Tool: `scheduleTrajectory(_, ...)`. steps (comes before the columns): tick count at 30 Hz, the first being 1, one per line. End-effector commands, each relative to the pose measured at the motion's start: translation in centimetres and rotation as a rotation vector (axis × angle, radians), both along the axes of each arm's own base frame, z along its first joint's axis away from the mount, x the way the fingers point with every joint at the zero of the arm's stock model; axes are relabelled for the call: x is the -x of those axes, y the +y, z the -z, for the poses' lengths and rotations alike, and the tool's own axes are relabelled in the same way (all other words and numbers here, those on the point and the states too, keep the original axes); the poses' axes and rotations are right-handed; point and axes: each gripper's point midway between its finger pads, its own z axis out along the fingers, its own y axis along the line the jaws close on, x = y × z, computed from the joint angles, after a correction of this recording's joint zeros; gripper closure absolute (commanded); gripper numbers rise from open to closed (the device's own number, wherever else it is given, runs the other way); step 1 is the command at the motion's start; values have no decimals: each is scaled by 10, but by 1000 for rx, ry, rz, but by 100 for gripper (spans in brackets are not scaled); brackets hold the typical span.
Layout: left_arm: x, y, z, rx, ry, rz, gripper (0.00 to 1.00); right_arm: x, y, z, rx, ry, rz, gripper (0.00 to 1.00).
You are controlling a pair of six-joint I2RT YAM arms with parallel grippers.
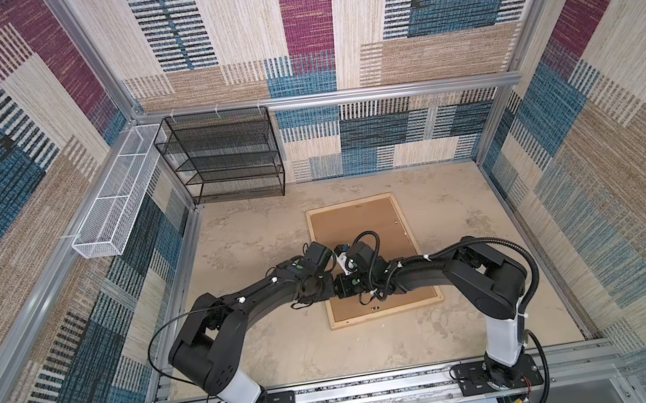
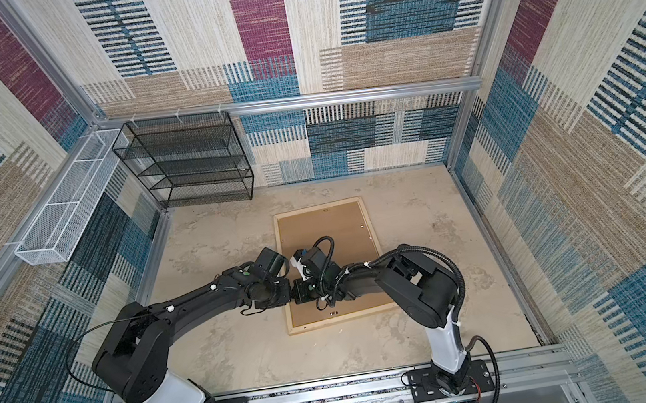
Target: Put the photo into the frame
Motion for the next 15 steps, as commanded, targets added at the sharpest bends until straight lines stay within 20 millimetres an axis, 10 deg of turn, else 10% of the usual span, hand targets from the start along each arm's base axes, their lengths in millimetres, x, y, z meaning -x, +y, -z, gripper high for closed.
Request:
scheduleTrajectory(1,12,-5,5,34,52,3,85,-1,-12,9,57,5,44,100)
scheduleTrajectory(15,17,-5,2,47,50,9,82,5,-16,12,83,16,22,100)
